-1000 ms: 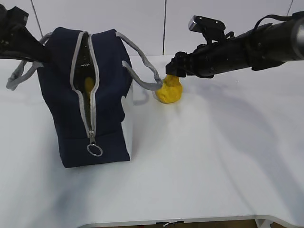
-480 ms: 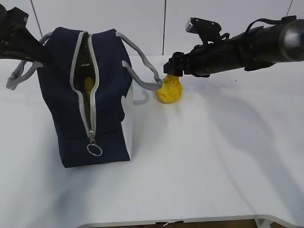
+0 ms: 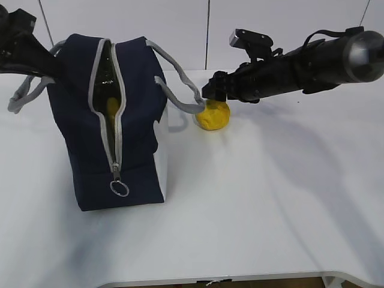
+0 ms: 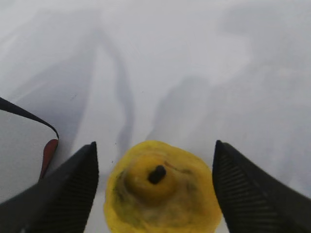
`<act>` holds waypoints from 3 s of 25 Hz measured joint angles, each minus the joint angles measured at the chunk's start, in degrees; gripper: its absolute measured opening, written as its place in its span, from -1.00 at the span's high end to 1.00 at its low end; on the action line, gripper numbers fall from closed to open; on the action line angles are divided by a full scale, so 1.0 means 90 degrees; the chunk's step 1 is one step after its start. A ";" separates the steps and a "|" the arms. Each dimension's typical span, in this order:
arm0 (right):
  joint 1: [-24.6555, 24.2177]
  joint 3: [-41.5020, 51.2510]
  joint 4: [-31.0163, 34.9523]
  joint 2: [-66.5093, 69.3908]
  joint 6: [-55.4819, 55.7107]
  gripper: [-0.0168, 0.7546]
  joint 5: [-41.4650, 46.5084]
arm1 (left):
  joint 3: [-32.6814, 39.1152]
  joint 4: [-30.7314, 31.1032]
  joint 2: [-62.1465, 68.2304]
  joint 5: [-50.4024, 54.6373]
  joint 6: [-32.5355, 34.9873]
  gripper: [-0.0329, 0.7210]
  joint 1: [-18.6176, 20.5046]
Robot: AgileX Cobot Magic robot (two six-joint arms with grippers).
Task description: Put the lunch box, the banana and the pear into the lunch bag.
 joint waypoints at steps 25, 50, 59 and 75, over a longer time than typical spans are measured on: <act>0.0000 -0.0002 0.0000 0.0000 0.0158 0.24 -0.0200 | 0.0000 0.0000 0.0000 -0.0024 0.0024 0.95 0.0000; -0.0152 -0.0012 0.0000 -0.0873 0.0140 0.26 -0.0603 | 0.0000 0.0000 0.0000 -0.0024 0.0035 0.95 0.0000; -0.0179 -0.0012 0.0000 -0.1593 0.0125 0.26 -0.1335 | 0.0000 -0.0228 0.0000 0.0010 0.0064 0.95 0.0000; 0.0527 -0.0277 0.0000 -0.2153 0.0111 0.26 -0.2222 | 0.0000 -0.0628 0.0000 0.0102 0.0167 0.95 0.0000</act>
